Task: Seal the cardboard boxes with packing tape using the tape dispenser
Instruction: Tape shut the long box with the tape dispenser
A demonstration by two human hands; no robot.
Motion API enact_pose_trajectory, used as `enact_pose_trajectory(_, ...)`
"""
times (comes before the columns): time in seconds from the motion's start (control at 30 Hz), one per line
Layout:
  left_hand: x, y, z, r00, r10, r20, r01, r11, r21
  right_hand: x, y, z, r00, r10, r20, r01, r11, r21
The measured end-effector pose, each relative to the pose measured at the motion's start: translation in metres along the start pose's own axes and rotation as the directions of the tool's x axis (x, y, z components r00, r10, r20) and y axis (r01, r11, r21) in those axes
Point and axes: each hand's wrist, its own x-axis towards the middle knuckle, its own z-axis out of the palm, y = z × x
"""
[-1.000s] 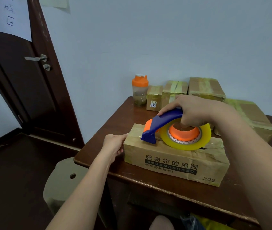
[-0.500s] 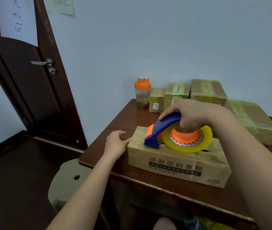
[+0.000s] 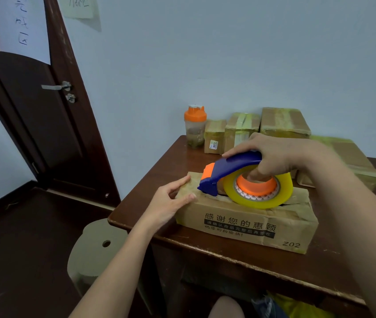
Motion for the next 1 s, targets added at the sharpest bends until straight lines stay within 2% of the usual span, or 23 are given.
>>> enact_pose_trajectory(0.13,0.01,0.006,-0.005,1.0,0.001,-0.025,0.001,0.997,0.082,-0.003,0.01,0.01,0.981,-0.114,-0.158,0.137,0.98,0.143)
enact_pose_trajectory(0.23,0.014,0.008,-0.003,0.996,0.058,-0.063,-0.047,0.985,0.166,0.0,0.021,0.021,0.948,-0.149,-0.281,0.198,0.968,0.156)
enact_pose_trajectory(0.33,0.008,0.001,0.002,0.997,0.073,-0.024,-0.066,0.975,0.213,0.003,0.027,0.029,0.941,-0.148,-0.304,0.176,0.982,0.065)
enact_pose_trajectory(0.5,0.005,-0.009,0.011,0.994,0.068,-0.08,-0.058,0.991,0.124,0.007,0.023,0.031,0.923,-0.147,-0.356,0.132,0.989,-0.066)
enact_pose_trajectory(0.8,0.008,-0.002,0.008,0.995,0.067,-0.08,-0.054,0.987,0.154,-0.009,0.026,0.02,0.915,-0.164,-0.368,0.148,0.986,-0.072)
enact_pose_trajectory(1.0,0.011,-0.006,0.007,0.994,0.07,-0.081,-0.057,0.988,0.145,-0.03,0.043,0.012,0.924,-0.112,-0.366,0.116,0.993,-0.011)
